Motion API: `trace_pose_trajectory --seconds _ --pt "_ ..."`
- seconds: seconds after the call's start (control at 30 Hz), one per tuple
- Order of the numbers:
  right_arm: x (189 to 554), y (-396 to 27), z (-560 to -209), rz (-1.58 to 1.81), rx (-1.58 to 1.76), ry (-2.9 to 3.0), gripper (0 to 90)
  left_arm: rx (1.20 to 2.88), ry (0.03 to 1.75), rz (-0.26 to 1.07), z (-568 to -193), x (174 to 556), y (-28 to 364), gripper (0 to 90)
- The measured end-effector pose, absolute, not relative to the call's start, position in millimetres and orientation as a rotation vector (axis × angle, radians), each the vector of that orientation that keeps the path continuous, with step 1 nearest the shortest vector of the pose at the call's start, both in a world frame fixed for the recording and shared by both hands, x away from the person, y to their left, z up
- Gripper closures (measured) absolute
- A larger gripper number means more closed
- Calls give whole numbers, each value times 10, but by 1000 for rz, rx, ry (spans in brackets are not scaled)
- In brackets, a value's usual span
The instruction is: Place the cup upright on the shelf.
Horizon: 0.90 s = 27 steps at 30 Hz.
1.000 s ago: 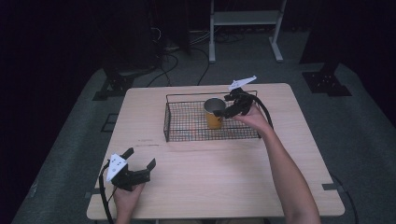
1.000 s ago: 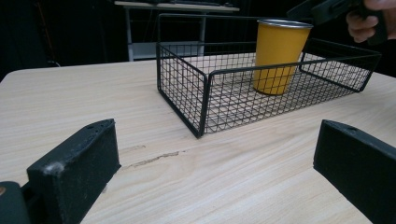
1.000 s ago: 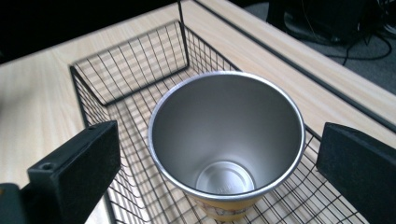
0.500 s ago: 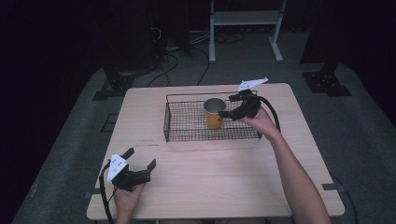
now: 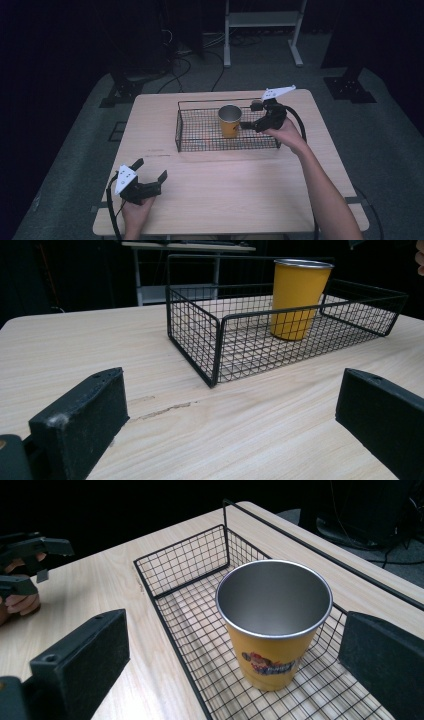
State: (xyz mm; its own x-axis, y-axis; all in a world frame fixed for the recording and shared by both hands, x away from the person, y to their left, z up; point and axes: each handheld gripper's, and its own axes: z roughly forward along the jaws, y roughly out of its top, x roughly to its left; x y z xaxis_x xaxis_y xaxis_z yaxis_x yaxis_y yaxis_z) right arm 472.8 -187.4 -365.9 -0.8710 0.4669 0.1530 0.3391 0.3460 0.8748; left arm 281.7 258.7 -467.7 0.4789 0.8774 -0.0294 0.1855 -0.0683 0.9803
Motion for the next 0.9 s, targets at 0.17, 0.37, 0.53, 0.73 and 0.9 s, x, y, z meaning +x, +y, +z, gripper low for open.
trace_pose_trajectory --seconds 0.17,0.37,0.53,0.73,0.9 --pt "4683 -1899 -3624 1567 735 2478 0 1560 951 742 -4676 2816 2590 0" --pt "4606 -1910 -3607 1569 703 2483 0 1560 952 743 -4676 2816 2589 0" --pt "4571 -1951 -3650 1578 706 2481 0 1563 952 744 -4676 2816 2586 0" --pt "4545 -2002 -3663 1599 718 2481 0 1564 950 743 -4676 2815 2586 0" --pt "4495 -2047 -3700 1602 724 2475 0 1566 950 744 -4675 2813 2580 0"
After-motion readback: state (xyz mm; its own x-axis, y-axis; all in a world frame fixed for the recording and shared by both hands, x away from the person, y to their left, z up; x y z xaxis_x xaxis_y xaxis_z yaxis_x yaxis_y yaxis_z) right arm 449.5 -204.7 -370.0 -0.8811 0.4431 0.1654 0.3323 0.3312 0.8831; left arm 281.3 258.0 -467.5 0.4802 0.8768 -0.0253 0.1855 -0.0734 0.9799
